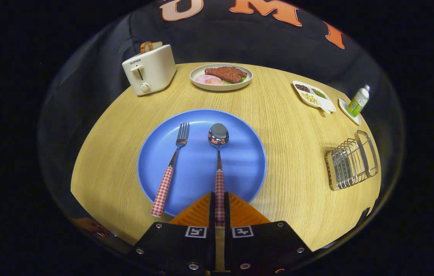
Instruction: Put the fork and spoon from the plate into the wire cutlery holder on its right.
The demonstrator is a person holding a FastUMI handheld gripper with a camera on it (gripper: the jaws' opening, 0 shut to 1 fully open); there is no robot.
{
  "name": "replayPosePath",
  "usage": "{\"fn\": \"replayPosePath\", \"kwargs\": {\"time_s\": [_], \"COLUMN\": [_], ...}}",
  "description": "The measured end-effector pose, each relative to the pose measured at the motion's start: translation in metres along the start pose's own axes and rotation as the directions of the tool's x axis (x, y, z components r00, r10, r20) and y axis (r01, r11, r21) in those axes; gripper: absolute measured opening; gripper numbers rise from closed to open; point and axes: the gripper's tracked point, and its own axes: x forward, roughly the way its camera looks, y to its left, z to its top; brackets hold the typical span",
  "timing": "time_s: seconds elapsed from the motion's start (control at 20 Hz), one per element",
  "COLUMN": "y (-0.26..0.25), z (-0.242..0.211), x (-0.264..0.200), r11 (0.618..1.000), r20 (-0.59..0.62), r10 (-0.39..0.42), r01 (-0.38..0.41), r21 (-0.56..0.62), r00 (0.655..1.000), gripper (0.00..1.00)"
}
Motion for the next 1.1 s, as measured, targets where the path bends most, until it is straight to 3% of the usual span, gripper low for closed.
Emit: {"fn": "replayPosePath", "kwargs": {"time_s": [0.3,0.55,0.8,1.1], "y": [-0.015,-0.076,-0.156,-0.215], "z": [0.036,0.053,0.044,0.015], "x": [-0.038,-0.076,-0.099,-0.115], "r11": [0.999,0.996,0.983,0.979], "r20": [0.072,0.09,0.036,-0.124], "r10": [0.011,-0.06,-0.161,-0.189], "r01": [-0.013,0.053,0.157,0.196], "r21": [0.031,0.072,0.096,0.048], "r00": [0.997,0.994,0.986,0.974], "gripper": [0.09,0.09,0.1,0.09]}}
